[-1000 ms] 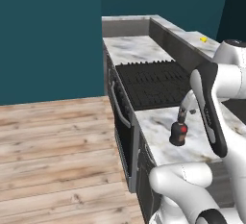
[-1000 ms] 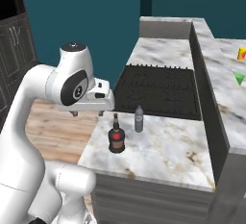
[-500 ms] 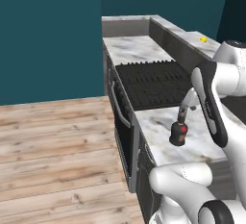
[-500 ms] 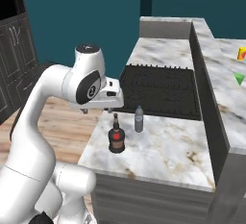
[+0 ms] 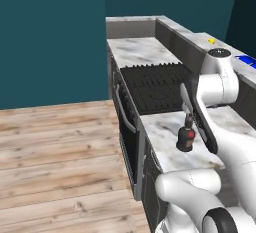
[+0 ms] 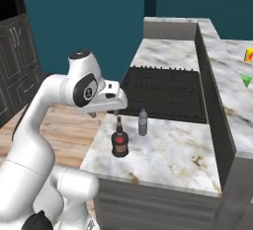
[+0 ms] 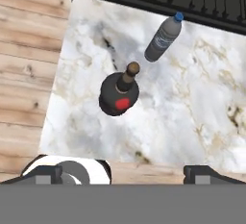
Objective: Place the drinks on the dining counter in a tight cluster.
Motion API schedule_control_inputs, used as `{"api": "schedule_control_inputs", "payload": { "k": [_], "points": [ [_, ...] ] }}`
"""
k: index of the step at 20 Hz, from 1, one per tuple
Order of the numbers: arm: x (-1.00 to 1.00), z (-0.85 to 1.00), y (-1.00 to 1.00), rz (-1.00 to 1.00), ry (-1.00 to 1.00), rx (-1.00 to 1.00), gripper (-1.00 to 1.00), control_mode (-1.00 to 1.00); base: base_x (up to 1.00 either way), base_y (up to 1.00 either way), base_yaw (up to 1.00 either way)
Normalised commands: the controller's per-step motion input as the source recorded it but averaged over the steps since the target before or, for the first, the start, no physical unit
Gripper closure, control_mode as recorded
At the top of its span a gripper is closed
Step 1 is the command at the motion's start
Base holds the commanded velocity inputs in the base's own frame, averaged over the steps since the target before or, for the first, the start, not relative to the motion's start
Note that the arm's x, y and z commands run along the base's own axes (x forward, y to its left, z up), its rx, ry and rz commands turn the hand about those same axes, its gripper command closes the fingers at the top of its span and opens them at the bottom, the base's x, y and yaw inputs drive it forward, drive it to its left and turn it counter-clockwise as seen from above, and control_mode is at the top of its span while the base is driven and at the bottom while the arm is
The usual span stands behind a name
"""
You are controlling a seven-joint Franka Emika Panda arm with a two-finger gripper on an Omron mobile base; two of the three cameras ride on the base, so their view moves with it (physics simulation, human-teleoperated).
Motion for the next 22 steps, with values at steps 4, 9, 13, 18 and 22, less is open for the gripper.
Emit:
{"api": "schedule_control_inputs", "payload": {
  "k": [4, 9, 13, 18, 22],
  "points": [
    [0.69, -0.09, 0.06, -0.13, 0.0, 0.01, -1.0, -1.0, 0.0, 0.0, 0.0],
    [0.63, -0.43, 0.0, -0.11, 0.0, 0.04, -1.0, -1.0, 0.0, 0.0, 0.0],
    [0.64, -0.3, 0.0, -0.07, 0.0, 0.02, -1.0, -1.0, 0.0, 0.0, 0.0],
    [0.29, 0.0, -0.18, 0.0, 0.02, 0.01, -1.0, -1.0, 0.0, 0.0, 0.0],
    [0.01, 0.0, -0.36, 0.0, 0.02, 0.1, -1.0, -1.0, 0.0, 0.0, 0.0]
  ]
}}
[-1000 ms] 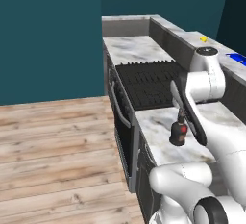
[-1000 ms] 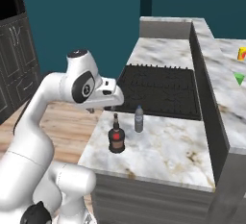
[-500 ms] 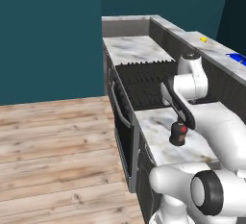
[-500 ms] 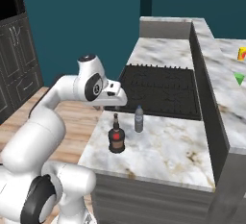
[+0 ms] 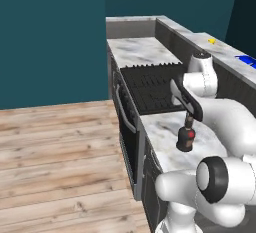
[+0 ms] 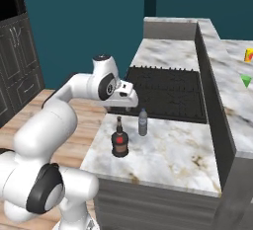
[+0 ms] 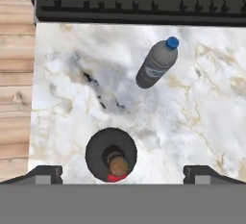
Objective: Place the drinks on the dining counter in a tight cluster.
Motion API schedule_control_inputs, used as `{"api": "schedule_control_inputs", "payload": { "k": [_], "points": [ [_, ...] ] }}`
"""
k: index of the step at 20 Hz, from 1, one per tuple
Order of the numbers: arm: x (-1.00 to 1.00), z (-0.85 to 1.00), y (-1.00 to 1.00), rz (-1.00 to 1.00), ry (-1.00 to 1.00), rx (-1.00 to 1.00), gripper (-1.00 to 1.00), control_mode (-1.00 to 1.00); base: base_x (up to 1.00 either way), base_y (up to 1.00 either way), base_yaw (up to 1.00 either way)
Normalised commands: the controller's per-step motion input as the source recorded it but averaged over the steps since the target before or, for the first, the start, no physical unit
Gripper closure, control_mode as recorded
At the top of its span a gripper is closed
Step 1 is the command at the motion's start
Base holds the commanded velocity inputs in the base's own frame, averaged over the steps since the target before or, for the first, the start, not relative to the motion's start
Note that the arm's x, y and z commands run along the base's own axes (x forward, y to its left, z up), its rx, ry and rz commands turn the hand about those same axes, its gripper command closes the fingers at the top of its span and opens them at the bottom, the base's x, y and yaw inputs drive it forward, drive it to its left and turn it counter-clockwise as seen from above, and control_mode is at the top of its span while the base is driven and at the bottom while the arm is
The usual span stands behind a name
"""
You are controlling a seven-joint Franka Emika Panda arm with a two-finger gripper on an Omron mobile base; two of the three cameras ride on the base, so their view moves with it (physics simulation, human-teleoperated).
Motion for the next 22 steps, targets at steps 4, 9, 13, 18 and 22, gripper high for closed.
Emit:
{"api": "schedule_control_inputs", "payload": {
  "k": [4, 9, 13, 18, 22],
  "points": [
    [-0.12, 0.0, -0.24, 0.0, 0.02, 0.14, -1.0, -1.0, 0.0, 0.0, 0.0],
    [-0.22, 0.0, -0.01, 0.0, 0.0, 0.14, -1.0, -1.0, 0.0, 0.0, 0.0],
    [-0.09, 0.0, 0.0, 0.0, -0.01, 0.09, -1.0, -1.0, 0.0, 0.0, 0.0],
    [0.0, -0.14, 0.05, 0.0, 0.0, 0.01, -1.0, -1.0, 0.0, 0.0, 0.0],
    [0.0, -0.28, 0.14, 0.0, 0.0, 0.0, -1.0, -1.0, 0.0, 0.0, 0.0]
  ]
}}
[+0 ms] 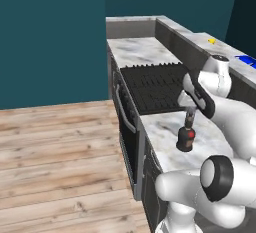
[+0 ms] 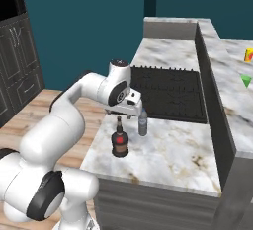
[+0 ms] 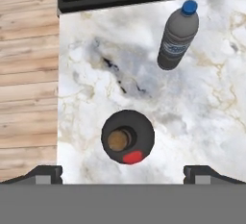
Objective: Place the drinks on the dining counter in a tight cluster.
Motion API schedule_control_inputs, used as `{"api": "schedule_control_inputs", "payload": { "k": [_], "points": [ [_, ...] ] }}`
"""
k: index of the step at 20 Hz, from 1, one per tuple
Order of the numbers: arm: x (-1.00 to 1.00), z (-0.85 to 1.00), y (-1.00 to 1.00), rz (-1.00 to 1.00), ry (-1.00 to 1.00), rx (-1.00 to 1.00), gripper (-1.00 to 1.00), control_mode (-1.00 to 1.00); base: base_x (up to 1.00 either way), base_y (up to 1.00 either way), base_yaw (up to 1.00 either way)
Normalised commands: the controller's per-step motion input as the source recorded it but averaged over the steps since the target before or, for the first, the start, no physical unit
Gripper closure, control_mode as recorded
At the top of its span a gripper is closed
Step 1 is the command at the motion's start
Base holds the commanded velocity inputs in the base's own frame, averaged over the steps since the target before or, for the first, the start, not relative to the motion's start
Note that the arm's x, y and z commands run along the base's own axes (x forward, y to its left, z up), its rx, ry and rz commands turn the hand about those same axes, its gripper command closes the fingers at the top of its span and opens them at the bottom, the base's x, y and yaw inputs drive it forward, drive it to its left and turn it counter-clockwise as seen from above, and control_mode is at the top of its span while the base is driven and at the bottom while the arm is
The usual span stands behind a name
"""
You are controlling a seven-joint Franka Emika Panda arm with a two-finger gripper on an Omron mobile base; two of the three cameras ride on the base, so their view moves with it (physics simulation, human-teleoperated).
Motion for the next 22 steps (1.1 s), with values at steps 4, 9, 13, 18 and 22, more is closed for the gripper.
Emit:
{"api": "schedule_control_inputs", "payload": {
  "k": [4, 9, 13, 18, 22],
  "points": [
    [0.0, -0.09, 0.07, 0.0, -0.02, 0.0, -1.0, -1.0, 0.0, 0.0, 0.0],
    [0.0, -0.19, 0.0, 0.0, -0.09, 0.0, -1.0, -1.0, 0.0, 0.0, 0.0],
    [0.0, -0.29, 0.0, 0.0, -0.11, -0.02, -1.0, -1.0, 0.0, 0.0, 0.0],
    [0.0, -0.14, 0.0, 0.0, -0.01, -0.06, -1.0, -1.0, 0.0, 0.0, 0.0],
    [0.0, -0.04, 0.0, 0.0, 0.0, -0.06, -1.0, -1.0, 0.0, 0.0, 0.0]
  ]
}}
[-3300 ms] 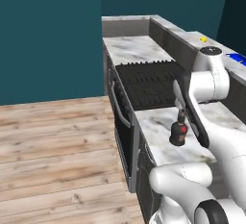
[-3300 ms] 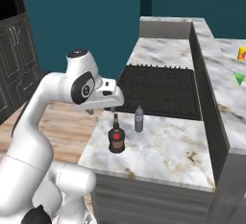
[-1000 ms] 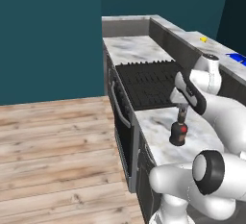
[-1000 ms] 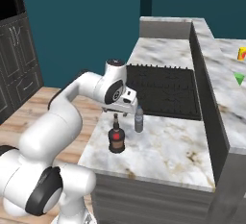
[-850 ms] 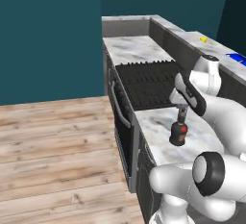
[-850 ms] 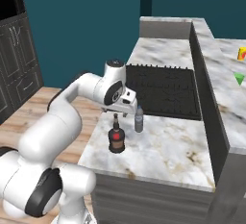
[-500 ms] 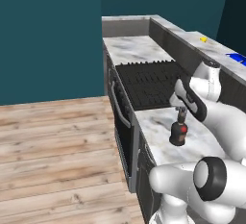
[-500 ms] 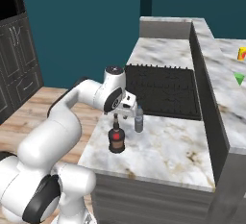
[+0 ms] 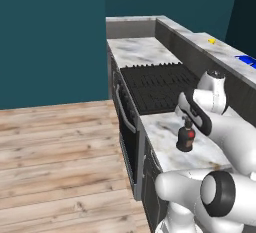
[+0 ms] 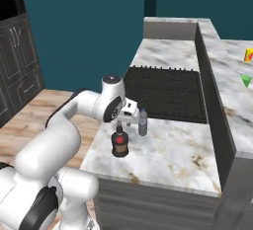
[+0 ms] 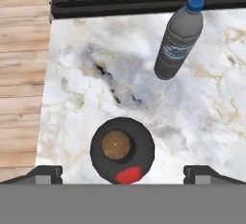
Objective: Place the drinks on the dining counter in a tight cluster.
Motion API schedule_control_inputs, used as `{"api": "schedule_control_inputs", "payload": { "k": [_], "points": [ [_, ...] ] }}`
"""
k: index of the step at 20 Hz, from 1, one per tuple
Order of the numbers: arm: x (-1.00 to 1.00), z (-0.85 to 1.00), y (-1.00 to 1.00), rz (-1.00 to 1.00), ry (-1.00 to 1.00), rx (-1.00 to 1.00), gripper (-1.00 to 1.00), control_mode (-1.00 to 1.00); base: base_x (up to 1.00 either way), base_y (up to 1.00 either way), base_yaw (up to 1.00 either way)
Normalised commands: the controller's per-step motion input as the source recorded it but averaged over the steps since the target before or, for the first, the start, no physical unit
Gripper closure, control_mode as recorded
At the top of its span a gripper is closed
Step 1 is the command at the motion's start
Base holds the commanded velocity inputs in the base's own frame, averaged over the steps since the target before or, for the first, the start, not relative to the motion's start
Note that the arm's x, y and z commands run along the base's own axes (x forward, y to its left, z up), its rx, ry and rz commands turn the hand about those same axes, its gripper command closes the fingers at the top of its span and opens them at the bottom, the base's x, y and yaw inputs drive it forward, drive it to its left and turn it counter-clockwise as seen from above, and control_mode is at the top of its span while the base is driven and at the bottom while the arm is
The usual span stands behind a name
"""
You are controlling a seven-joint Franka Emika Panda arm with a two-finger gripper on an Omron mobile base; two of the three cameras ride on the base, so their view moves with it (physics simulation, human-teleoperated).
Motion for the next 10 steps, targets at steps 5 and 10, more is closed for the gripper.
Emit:
{"api": "schedule_control_inputs", "payload": {
  "k": [5, 10],
  "points": [
    [0.0, -0.26, 0.0, 0.0, 0.0, -0.01, -1.0, -1.0, 0.0, 0.0, 0.0],
    [0.0, -0.24, 0.0, 0.0, 0.0, 0.0, -1.0, -1.0, 0.0, 0.0, 0.0]
  ]
}}
